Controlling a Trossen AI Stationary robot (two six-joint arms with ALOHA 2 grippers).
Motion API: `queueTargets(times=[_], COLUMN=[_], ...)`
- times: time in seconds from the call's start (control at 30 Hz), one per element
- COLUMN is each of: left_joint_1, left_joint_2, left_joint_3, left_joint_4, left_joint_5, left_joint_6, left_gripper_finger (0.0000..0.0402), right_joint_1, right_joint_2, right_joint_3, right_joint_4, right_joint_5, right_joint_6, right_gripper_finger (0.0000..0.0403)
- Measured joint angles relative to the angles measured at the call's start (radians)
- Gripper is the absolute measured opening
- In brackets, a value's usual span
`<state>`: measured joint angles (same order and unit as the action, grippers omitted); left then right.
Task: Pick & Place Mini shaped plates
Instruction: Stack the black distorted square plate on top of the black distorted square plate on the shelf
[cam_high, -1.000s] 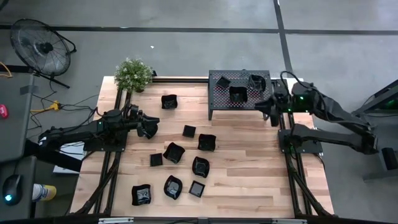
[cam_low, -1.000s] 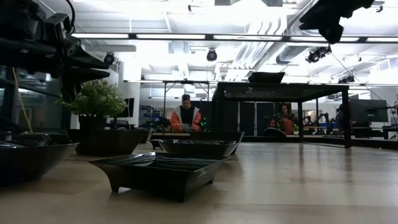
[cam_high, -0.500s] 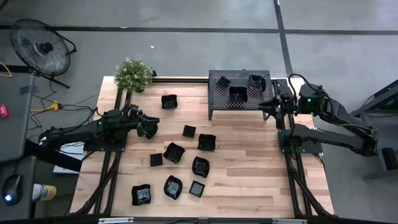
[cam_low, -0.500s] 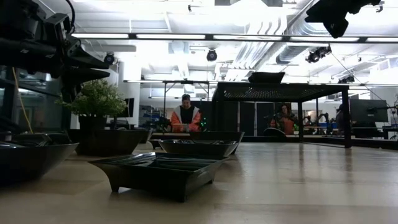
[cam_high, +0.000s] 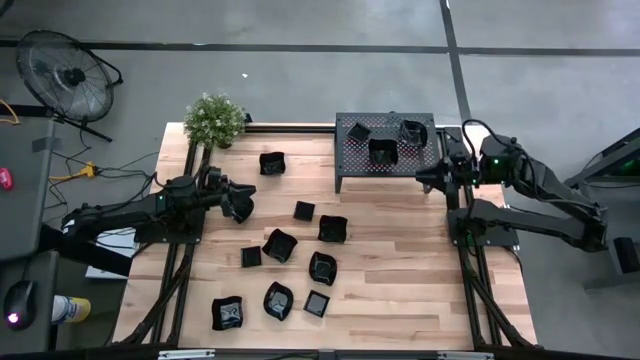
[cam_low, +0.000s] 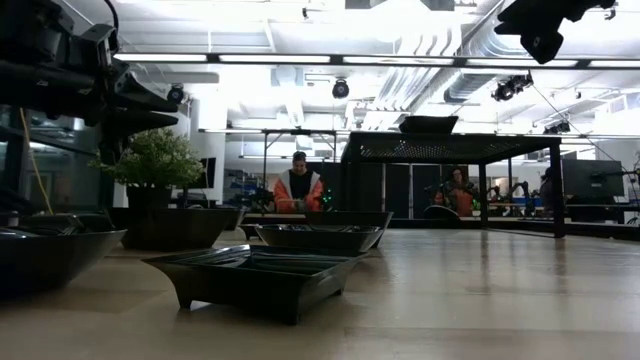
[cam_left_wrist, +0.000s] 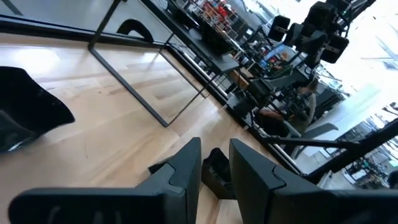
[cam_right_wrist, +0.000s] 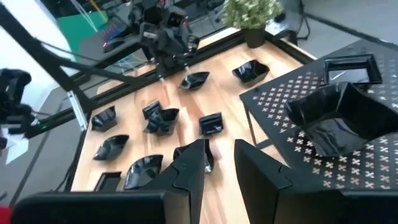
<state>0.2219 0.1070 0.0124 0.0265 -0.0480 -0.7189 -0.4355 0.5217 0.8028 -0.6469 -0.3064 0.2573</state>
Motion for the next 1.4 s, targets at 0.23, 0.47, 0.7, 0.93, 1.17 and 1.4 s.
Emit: queueTargets(times=[0.23, 0.47, 0.7, 0.93, 1.17, 1.4], left_joint_1=[0.0, 0.0, 0.001, 0.001, 0.001, 0.001], left_joint_2=[0.0, 0.001, 0.141, 0.42, 0.76, 1.046], left_joint_3=[0.012, 0.07, 0.167, 0.308, 0.524, 0.658], left_joint_4=[-0.007, 0.041, -0.004, -0.137, -0.346, -0.473], left_joint_5=[-0.039, -0.07, -0.122, -0.199, -0.245, -0.244], left_joint_6=[0.012, 0.09, 0.277, 0.313, 0.487, 0.586], left_gripper_finger=[0.0081, 0.0081, 0.0096, 0.0186, 0.0222, 0.0222], right_joint_1=[0.0, 0.0, 0.0, 0.0, 0.0, 0.0], right_joint_2=[0.0, 0.0, 0.0, 0.0, 0.0, 0.0], right_joint_3=[0.0, 0.0, 0.0, 0.0, 0.0, 0.0], right_joint_4=[-0.008, -0.007, -0.007, -0.007, -0.007, -0.007], right_joint_5=[0.012, 0.031, 0.06, 0.043, 0.036, -0.046], right_joint_6=[0.057, 0.082, 0.042, 0.011, -0.039, -0.068], right_gripper_finger=[0.0083, 0.0083, 0.0083, 0.0083, 0.0083, 0.0083])
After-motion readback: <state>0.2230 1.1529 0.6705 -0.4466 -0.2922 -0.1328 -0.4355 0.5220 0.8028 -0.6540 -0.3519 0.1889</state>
